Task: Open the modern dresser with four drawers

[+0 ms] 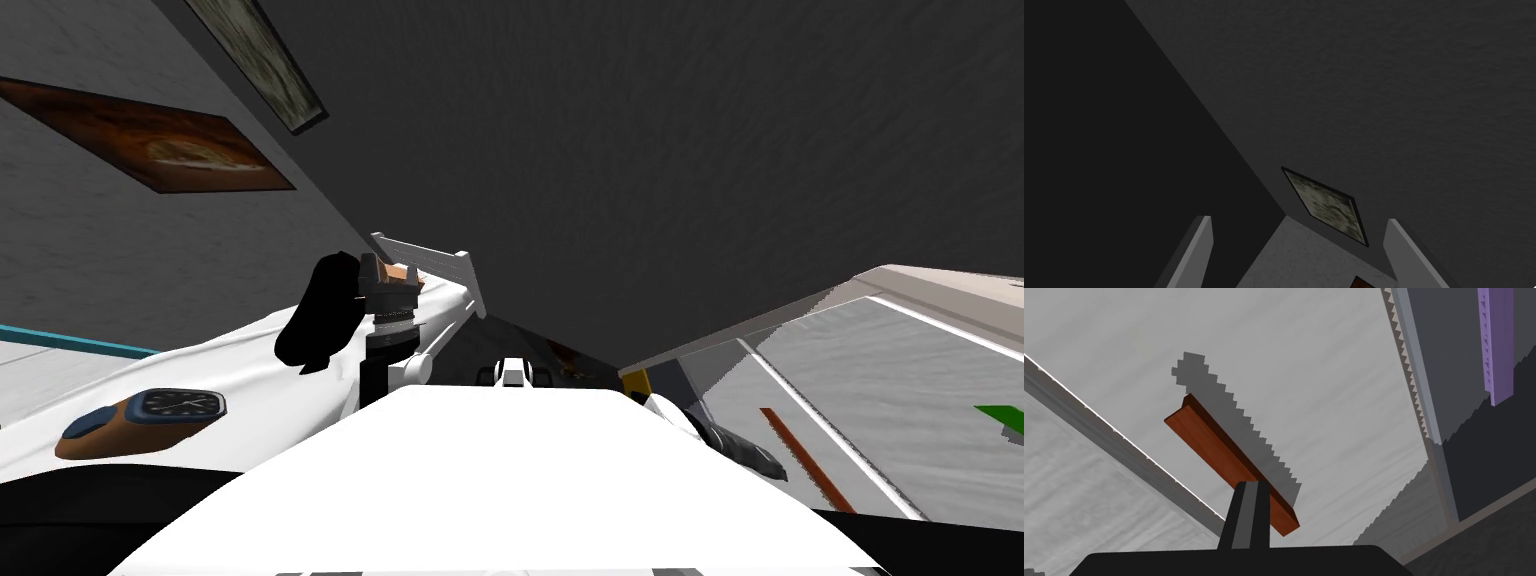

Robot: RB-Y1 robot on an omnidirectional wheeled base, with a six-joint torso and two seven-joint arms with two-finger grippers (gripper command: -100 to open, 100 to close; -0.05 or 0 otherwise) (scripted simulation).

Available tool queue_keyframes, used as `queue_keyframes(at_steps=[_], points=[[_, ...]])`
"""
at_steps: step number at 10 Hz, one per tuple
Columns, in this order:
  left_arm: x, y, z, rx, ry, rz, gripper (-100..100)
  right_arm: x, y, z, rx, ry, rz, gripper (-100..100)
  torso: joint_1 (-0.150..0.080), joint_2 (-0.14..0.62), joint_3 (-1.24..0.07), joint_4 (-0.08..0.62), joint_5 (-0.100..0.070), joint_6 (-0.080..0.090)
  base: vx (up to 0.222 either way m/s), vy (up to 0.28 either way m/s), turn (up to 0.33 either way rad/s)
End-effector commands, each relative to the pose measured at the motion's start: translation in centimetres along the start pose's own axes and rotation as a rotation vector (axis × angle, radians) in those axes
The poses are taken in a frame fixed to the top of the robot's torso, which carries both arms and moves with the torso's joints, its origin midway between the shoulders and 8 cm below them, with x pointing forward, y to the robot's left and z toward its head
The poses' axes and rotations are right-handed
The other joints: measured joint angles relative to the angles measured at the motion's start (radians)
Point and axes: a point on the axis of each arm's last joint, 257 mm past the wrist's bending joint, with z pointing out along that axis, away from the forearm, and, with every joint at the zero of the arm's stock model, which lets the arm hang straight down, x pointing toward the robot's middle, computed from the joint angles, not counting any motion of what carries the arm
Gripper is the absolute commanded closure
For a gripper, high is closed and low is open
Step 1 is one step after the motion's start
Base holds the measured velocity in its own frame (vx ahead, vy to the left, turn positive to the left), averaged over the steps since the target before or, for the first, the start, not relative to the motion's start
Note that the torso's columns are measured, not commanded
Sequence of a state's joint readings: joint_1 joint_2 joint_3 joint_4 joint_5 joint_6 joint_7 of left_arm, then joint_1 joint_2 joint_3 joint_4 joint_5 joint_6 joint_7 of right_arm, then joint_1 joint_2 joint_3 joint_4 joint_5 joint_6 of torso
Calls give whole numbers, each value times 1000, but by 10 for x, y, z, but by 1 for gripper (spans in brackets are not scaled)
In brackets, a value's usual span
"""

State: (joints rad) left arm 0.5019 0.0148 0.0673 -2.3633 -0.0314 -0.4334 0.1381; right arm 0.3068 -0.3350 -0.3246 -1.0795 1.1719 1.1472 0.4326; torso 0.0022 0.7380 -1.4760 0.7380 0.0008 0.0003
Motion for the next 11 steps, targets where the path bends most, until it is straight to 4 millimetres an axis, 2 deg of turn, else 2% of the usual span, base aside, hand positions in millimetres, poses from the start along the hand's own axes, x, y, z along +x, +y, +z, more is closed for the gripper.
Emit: queue_keyframes(at_steps=[1,3,4,6,7,8,9,10,11], points=[[0,0,0,0,0,0,0,15,-15,29,13,27,25,100,-5,0,0,0,-1,0,28,113,292],[0,0,0,0,0,0,0,42,-19,34,29,64,-30,100,-3,-1,-1,0,-1,0,28,75,82],[0,0,0,0,0,0,0,42,-33,55,35,74,28,100,-5,1,0,0,-2,1,4,101,288],[0,0,0,0,0,0,0,65,-39,59,53,108,-20,100,-1,0,0,0,0,0,23,84,79],[0,0,0,0,0,0,0,64,-55,80,61,117,44,100,-4,0,0,0,-1,1,14,114,251],[0,0,0,0,0,0,0,81,-61,82,76,143,10,100,-1,0,0,0,-1,-2,30,107,204],[0,0,0,0,0,0,0,88,-63,83,81,154,-4,100,-1,0,0,0,0,0,33,50,-3],[0,0,0,0,0,0,0,87,-80,102,89,163,59,100,-5,0,0,0,-1,0,28,127,307],[0,0,0,0,0,0,0,101,-87,103,105,185,39,100,0,0,0,0,0,-2,43,121,173]])
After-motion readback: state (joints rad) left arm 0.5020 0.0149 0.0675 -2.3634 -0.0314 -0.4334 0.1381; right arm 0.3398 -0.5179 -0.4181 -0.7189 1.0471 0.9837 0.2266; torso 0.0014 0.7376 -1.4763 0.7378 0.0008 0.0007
